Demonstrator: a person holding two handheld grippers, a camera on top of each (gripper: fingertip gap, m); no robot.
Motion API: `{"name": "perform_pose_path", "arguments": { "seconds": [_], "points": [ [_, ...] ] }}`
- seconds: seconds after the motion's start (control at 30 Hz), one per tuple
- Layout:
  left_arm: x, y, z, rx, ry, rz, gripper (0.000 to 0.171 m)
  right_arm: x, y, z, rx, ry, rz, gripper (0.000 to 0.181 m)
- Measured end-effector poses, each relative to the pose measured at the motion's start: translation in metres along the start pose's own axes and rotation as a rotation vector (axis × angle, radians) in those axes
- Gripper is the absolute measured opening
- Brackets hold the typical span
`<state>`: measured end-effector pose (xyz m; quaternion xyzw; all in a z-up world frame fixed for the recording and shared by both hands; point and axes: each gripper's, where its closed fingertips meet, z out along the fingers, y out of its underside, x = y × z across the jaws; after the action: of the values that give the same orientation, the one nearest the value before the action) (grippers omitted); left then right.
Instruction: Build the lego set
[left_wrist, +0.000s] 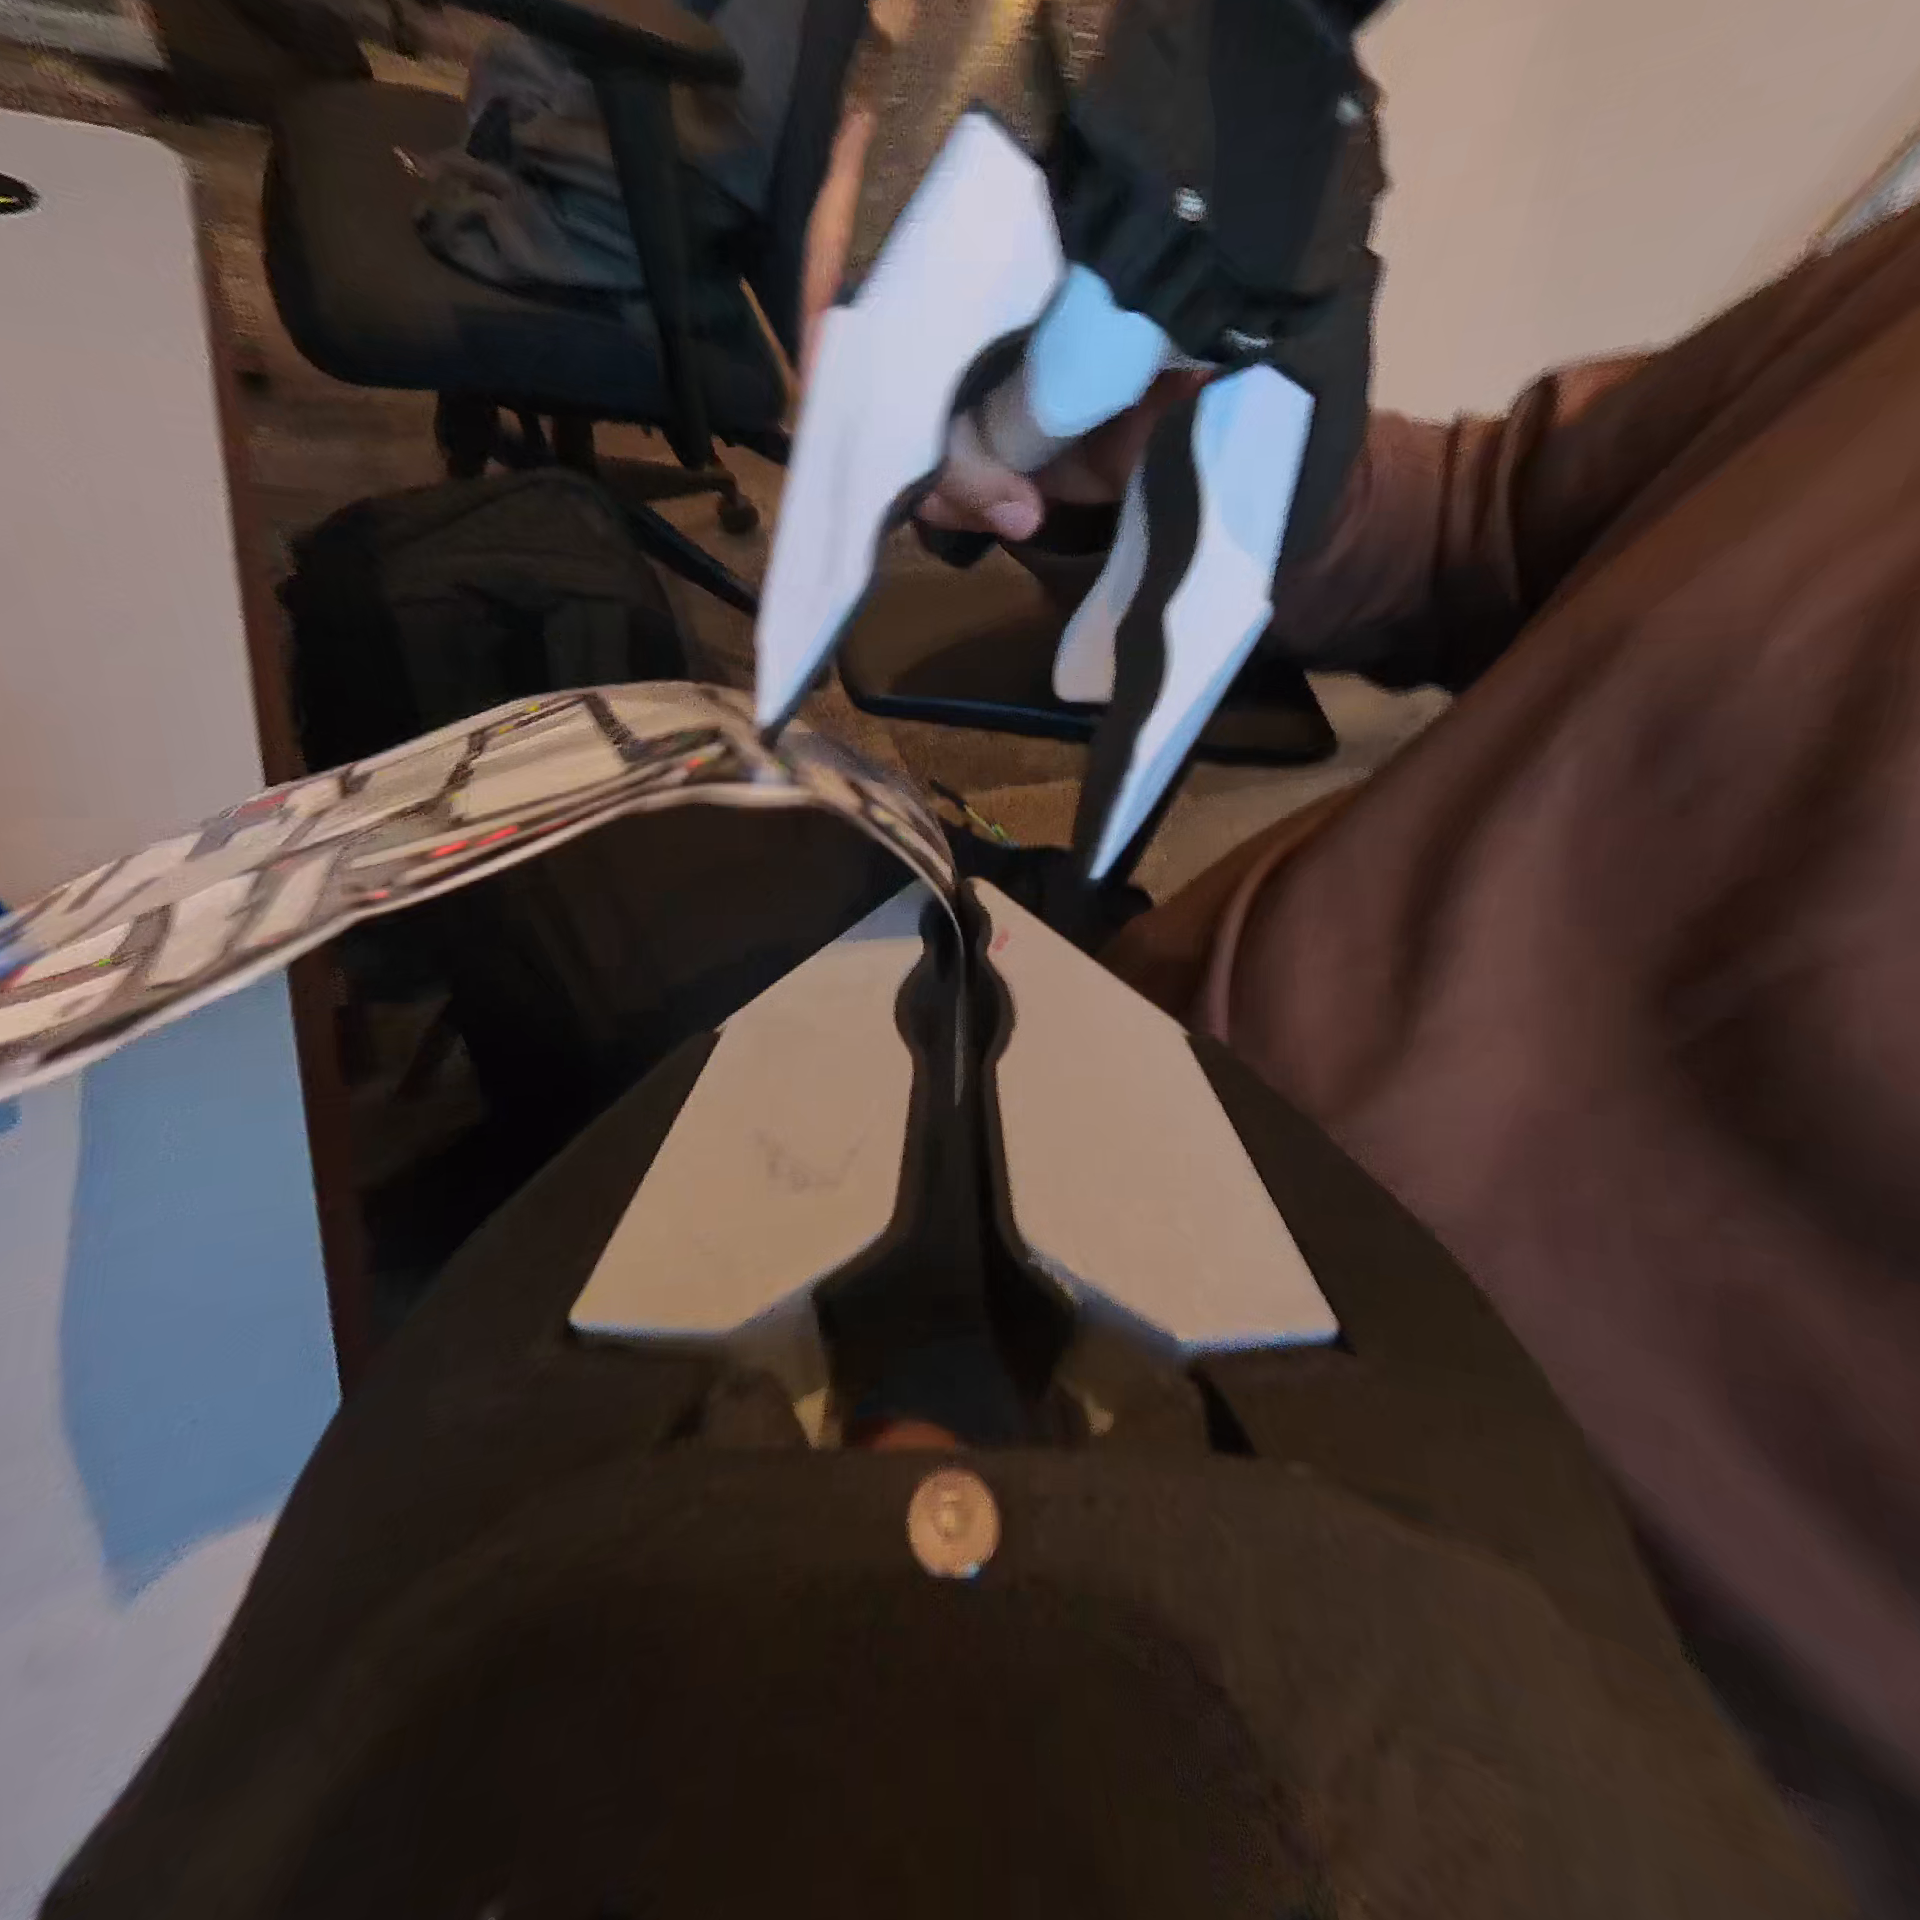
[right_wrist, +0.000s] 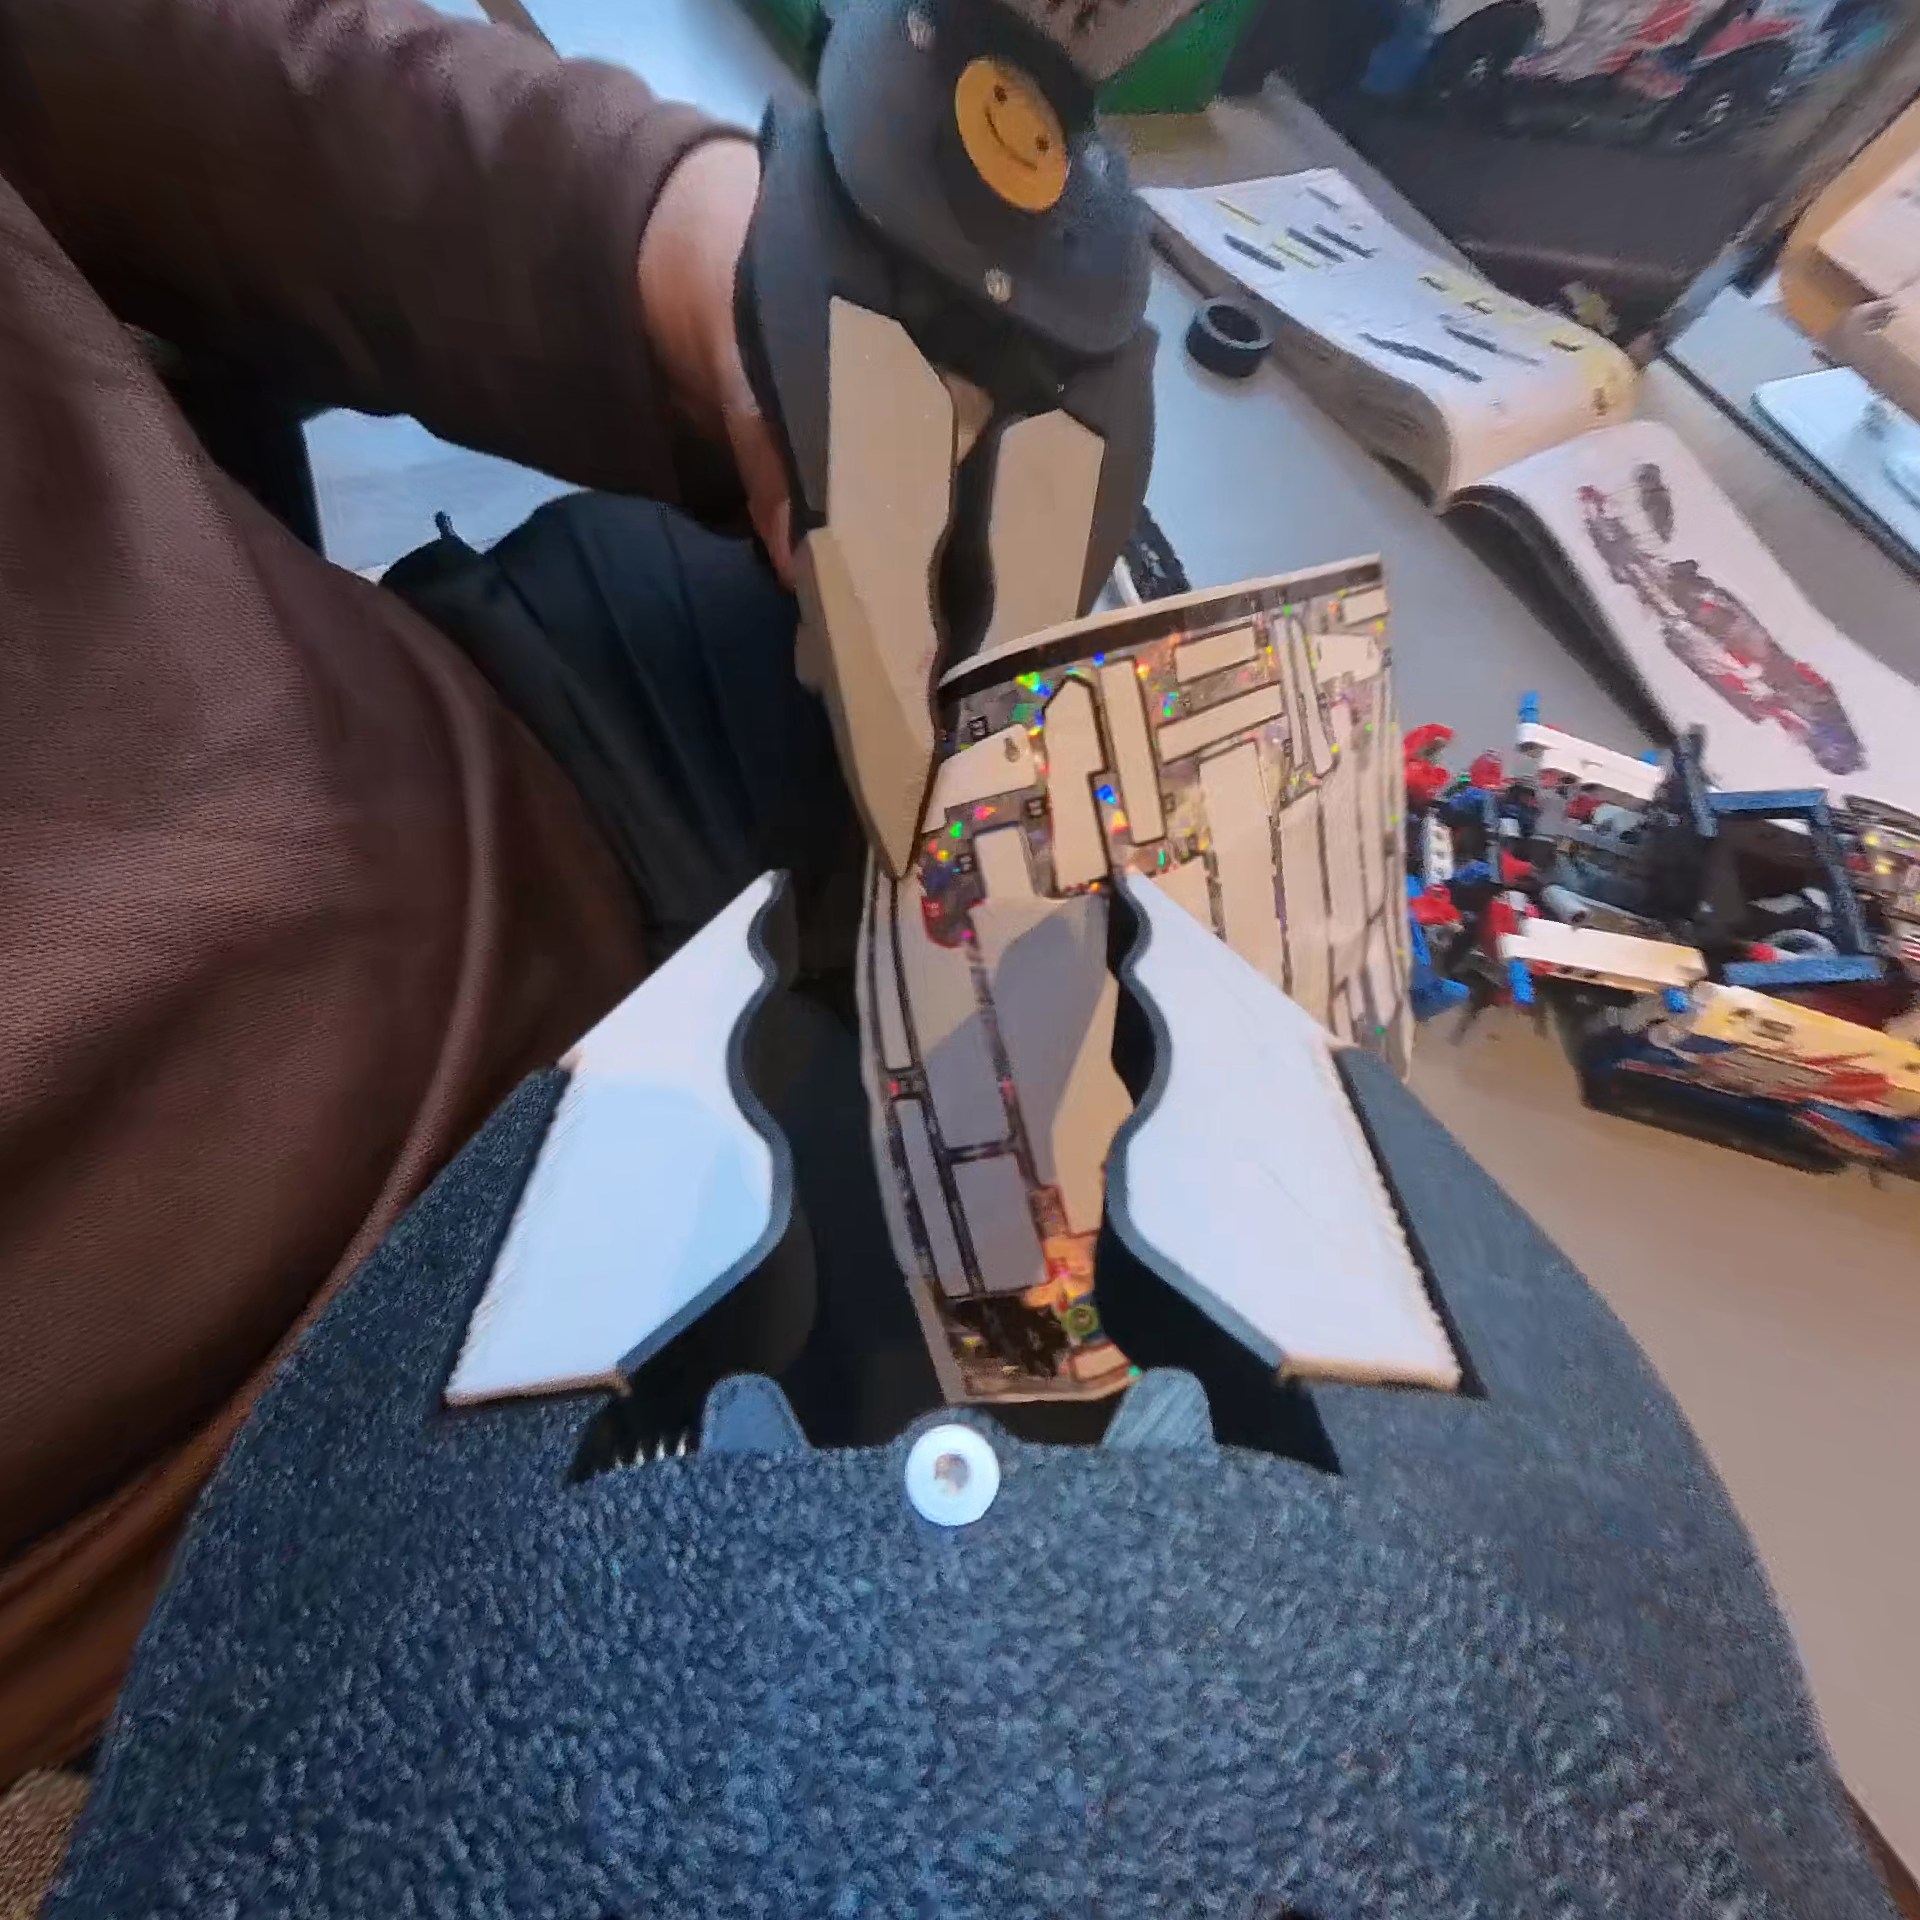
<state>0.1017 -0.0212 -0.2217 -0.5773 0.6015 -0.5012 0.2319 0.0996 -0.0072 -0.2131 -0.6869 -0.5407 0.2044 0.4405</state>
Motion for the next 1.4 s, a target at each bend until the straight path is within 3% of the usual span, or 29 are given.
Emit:
{"name": "perform_pose_path", "arguments": {
  "seconds": [0.1, 0.17, 0.3, 0.47, 0.6, 0.73, 0.9, 1.0, 1.17, 1.3, 1.4],
  "points": [
    [0.011, 0.009, -0.002, -0.095, 0.018, 0.081, 0.000, -0.007, 0.002, 0.011, -0.005, -0.051, 0.009, 0.060],
    [0.012, 0.015, -0.002, -0.149, 0.011, 0.121, 0.000, -0.013, 0.004, 0.015, -0.013, -0.089, 0.015, 0.049],
    [0.016, 0.017, 0.001, -0.168, 0.040, 0.114, 0.000, -0.021, 0.004, 0.023, 0.015, -0.132, 0.052, 0.041],
    [0.010, 0.027, -0.002, -0.215, 0.050, 0.061, 0.000, -0.022, -0.010, 0.014, 0.129, -0.196, 0.109, 0.072],
    [0.019, 0.020, -0.005, -0.204, 0.092, 0.096, 0.000, -0.027, -0.001, 0.024, 0.111, -0.221, 0.099, 0.077],
    [0.008, 0.001, -0.007, -0.106, 0.082, -0.074, 0.000, -0.026, 0.011, 0.035, 0.047, -0.125, 0.030, 0.052],
    [0.001, -0.001, -0.002, -0.086, 0.022, -0.071, 0.000, -0.003, 0.021, 0.030, 0.006, 0.022, 0.044, 0.015],
    [-0.005, -0.006, -0.004, -0.080, -0.039, -0.063, 0.000, 0.001, 0.024, 0.024, 0.014, 0.039, 0.068, 0.010],
    [-0.010, -0.022, -0.026, -0.001, -0.138, -0.018, 0.013, 0.009, 0.027, 0.014, 0.022, 0.066, 0.099, 0.006],
    [-0.020, -0.031, -0.046, -0.003, -0.305, 0.156, 0.038, 0.009, 0.022, 0.009, 0.056, 0.048, 0.121, 0.006],
    [-0.014, -0.036, -0.040, -0.027, -0.324, 0.242, 0.056, 0.007, 0.018, 0.009, 0.064, 0.033, 0.124, 0.006]
  ]
}}
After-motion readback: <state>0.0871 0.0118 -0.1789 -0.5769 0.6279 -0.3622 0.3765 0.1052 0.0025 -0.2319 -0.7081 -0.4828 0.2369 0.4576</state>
